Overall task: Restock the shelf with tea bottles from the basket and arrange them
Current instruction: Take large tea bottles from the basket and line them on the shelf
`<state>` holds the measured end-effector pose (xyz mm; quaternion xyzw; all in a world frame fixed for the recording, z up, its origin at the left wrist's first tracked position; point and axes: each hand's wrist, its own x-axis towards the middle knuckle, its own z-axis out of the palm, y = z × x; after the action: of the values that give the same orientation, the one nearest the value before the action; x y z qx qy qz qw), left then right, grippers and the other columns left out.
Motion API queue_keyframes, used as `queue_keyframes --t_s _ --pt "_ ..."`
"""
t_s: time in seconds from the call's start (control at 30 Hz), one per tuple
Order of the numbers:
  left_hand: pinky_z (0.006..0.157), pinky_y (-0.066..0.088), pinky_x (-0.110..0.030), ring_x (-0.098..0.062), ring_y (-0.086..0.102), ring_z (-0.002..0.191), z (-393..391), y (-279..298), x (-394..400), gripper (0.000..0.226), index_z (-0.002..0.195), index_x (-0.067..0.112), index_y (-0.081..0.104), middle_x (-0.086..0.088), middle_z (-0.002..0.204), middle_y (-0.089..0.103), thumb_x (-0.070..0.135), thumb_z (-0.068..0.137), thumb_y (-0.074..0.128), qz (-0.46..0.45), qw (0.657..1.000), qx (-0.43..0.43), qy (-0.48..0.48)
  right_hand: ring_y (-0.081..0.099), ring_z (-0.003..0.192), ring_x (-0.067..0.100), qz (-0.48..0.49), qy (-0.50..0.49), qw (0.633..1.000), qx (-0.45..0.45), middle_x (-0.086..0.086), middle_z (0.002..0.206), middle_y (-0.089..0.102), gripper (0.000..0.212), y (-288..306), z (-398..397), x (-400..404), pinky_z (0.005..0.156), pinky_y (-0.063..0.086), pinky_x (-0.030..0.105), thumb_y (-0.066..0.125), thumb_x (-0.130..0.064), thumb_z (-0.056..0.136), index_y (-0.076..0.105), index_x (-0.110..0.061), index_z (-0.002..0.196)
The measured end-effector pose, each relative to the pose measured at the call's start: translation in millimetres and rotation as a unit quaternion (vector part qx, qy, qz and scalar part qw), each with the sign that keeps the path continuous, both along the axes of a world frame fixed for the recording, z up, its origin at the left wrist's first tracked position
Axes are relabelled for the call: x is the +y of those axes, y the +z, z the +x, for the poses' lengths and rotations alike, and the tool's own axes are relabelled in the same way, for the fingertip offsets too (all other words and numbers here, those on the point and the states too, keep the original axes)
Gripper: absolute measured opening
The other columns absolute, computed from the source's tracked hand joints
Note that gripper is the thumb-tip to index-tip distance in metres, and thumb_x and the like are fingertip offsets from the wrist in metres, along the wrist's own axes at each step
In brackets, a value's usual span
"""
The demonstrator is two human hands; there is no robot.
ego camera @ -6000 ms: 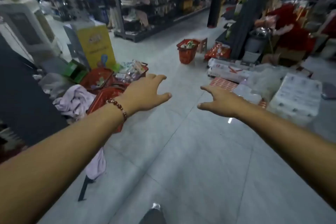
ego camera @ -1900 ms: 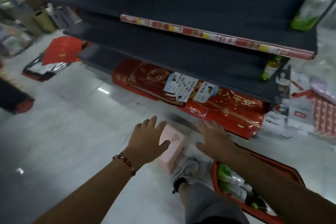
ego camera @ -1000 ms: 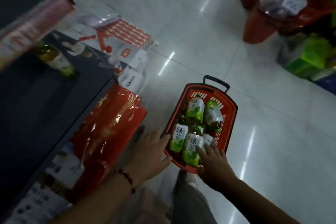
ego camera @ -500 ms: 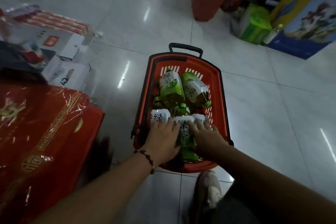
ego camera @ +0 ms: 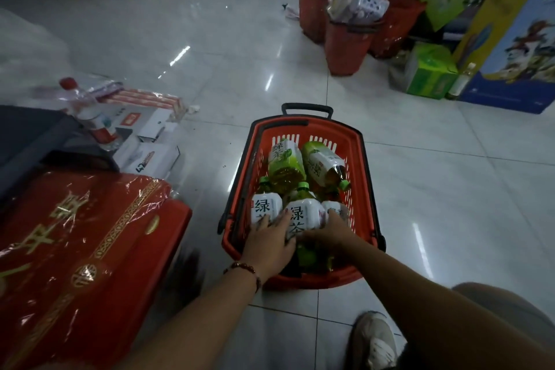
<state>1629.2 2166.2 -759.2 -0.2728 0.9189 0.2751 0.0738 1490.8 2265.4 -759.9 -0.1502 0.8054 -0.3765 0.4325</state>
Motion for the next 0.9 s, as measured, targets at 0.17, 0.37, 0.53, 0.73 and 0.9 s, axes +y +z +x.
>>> queue_keyframes --t_s 0.17,0.37,0.53,0.73,0.9 --pt "0.101 0.047 -0.033 -0.016 0.038 0.134 6.2 9.9 15.2 0.076 0.156 0.047 0.005 0.005 0.153 0.034 0.040 0.099 0.054 0.183 0.974 0.097 0.090 0.065 0.103 0.023 -0.022 0.025 0.999 -0.010 0.009 0.116 0.064 0.066 16.8 -7.5 18.3 0.080 0.061 0.040 0.084 -0.026 0.073 0.049 -0.011 0.128" --pt "0.100 0.049 -0.048 -0.022 0.051 0.121 9.1 55.9 36.5 0.075 0.153 0.042 0.024 0.005 0.130 0.052 0.048 0.087 0.059 0.357 0.885 0.208 0.213 0.069 0.105 0.028 -0.136 0.065 0.985 -0.079 0.011 0.119 0.067 0.055 77.5 3.4 41.2 0.092 0.056 0.048 0.074 -0.023 0.083 0.052 -0.015 0.133" --pt "0.077 0.050 -0.022 -0.003 0.056 0.108 50.1 116.2 45.4 0.051 0.134 0.055 0.031 0.016 0.123 0.056 0.052 0.092 0.060 0.373 0.853 0.316 0.185 0.071 0.103 0.020 -0.228 0.095 0.968 -0.044 0.002 0.116 0.071 0.045 143.3 48.0 58.8 0.085 0.059 0.037 0.069 -0.026 0.088 0.055 -0.031 0.131" --pt "0.094 0.057 -0.041 -0.008 0.065 0.111 136.6 186.4 45.8 0.072 0.143 0.053 0.032 0.016 0.126 0.062 0.063 0.081 0.066 0.332 0.823 0.419 0.191 0.070 0.103 0.018 -0.356 0.108 0.928 0.005 0.000 0.125 0.063 0.065 216.8 138.6 63.6 0.080 0.060 0.033 0.074 -0.038 0.075 0.048 -0.034 0.135" --pt "0.073 0.060 -0.028 -0.006 0.072 0.095 223.8 254.5 45.4 0.049 0.136 0.049 0.040 0.006 0.122 0.066 0.046 0.093 0.063 0.287 0.776 0.508 0.241 0.070 0.101 0.007 -0.434 0.194 0.880 -0.006 -0.019 0.125 0.059 0.069 274.4 217.5 44.3 0.076 0.060 0.027 0.077 -0.033 0.067 0.049 -0.041 0.129"
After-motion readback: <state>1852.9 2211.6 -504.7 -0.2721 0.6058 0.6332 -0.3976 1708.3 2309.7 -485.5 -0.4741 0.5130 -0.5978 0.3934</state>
